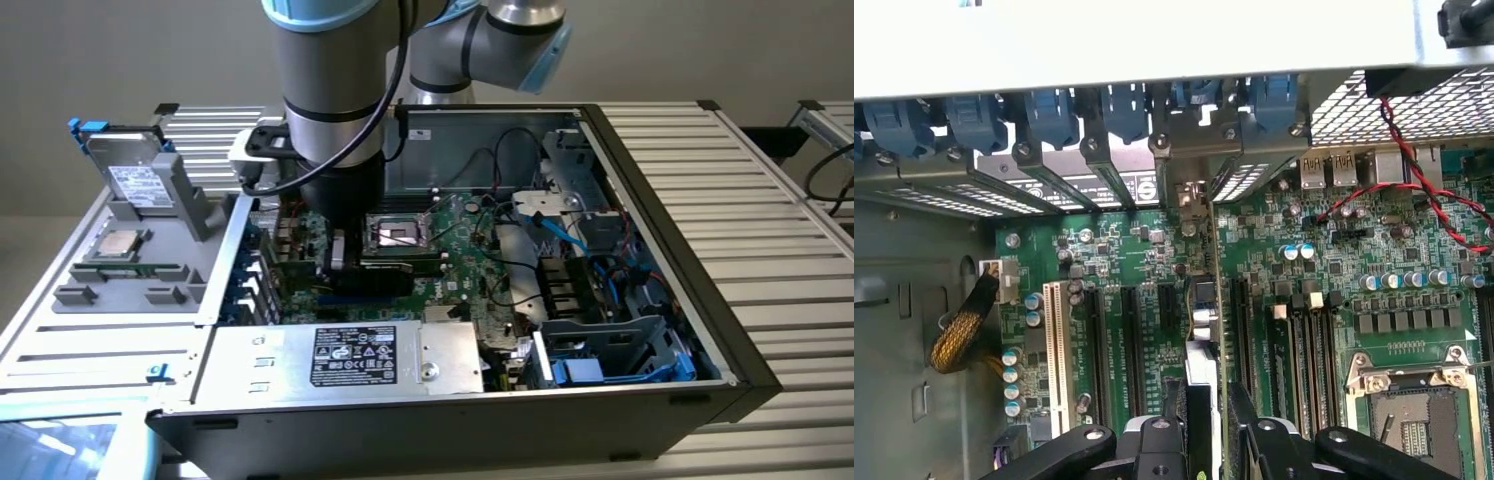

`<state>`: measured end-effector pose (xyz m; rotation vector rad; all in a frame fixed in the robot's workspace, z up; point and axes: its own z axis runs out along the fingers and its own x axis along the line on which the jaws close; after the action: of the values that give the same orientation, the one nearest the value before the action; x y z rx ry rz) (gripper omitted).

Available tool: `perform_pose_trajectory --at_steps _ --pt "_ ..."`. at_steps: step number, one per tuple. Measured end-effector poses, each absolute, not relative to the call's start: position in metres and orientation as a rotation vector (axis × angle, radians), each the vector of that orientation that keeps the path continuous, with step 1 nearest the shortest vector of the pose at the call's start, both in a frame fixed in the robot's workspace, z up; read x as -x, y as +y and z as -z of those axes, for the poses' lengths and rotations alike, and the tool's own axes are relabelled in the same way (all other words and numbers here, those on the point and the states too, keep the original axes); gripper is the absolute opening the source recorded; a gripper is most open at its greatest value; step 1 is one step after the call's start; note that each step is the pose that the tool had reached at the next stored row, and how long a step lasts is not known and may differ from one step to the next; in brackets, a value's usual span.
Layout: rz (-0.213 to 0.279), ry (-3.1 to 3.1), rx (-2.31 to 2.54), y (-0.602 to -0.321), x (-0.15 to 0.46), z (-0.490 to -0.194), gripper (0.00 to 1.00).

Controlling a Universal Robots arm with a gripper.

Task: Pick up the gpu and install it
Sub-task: 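Insert the gpu into the slot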

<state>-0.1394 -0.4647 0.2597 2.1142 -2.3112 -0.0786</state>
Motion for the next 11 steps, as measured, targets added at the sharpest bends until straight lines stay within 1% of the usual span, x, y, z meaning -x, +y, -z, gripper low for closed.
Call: perform_pose_trajectory --at_steps 11 --pt "0.081 -2.31 -2.113 -0.4648 0.1394 -0.2597 0.28"
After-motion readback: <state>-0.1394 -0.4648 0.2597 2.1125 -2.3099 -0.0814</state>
